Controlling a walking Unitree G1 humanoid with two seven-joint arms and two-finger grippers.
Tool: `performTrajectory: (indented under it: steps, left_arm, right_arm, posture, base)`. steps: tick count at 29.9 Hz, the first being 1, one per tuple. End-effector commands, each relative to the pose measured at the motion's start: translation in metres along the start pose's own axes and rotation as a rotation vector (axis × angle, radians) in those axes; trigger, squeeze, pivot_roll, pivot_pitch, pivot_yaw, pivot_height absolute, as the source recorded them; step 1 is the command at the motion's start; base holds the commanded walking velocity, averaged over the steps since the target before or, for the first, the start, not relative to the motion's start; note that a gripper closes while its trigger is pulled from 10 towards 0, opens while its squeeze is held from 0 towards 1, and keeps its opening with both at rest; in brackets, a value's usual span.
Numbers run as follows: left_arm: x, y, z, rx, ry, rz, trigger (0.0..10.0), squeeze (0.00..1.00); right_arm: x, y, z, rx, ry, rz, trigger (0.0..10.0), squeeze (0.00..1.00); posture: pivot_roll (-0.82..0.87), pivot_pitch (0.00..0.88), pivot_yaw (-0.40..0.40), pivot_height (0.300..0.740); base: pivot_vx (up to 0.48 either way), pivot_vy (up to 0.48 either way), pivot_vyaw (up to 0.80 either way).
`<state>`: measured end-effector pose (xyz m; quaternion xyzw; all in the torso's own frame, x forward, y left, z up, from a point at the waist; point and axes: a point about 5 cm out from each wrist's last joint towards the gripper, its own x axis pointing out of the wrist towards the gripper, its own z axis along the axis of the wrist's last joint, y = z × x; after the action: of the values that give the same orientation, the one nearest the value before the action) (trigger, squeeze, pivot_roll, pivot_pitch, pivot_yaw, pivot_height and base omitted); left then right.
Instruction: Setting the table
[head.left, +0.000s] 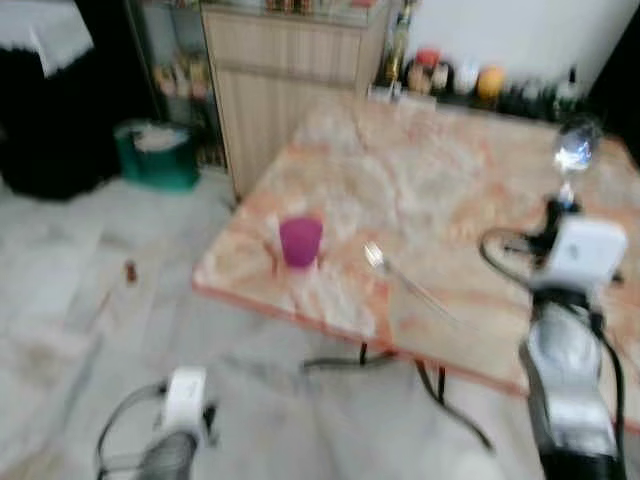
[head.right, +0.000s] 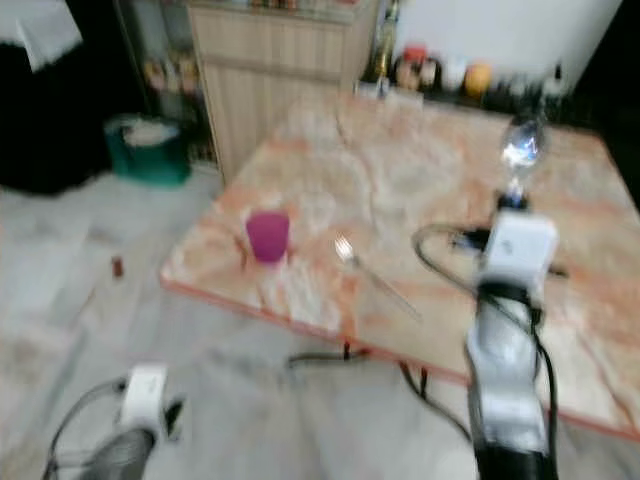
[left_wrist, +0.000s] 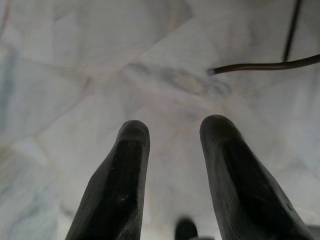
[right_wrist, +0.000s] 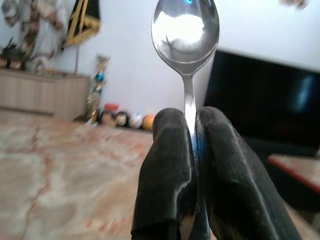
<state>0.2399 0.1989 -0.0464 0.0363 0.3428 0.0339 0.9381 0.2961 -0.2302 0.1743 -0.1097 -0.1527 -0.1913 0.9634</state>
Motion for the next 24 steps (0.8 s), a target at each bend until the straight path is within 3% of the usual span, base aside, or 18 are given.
performTrajectory:
  steps: [1,6,24]
  left_arm:
    - [-0.0020,0.0042,-0.0075,0.005,0.026,0.011,10.0,0.00]
    - [-0.0021,0.0016,-0.0083,0.006,0.028,0.005,10.0,0.00]
    - [-0.0028,-0.0020,-0.0112,0.010,0.036,0.001,10.0,0.00]
  right_arm:
    - [0.0008,0.0012,0.0061,0.012,-0.028,0.002,10.0,0.00]
    - [-0.0001,0.0017,0.0052,0.012,-0.027,0.007,10.0,0.00]
    - [-0.0029,0.0061,0.0029,0.010,-0.022,0.049,10.0,0.00]
  posture:
    - [0.07,0.000,-0.052,0.740]
    - [0.07,0.000,-0.052,0.740]
    - [0.07,0.000,-0.058,0.740]
  base:
    - [0.000,0.000,-0.77]
    - [0.000,0.000,-0.77]
    - [0.000,0.000,0.00]
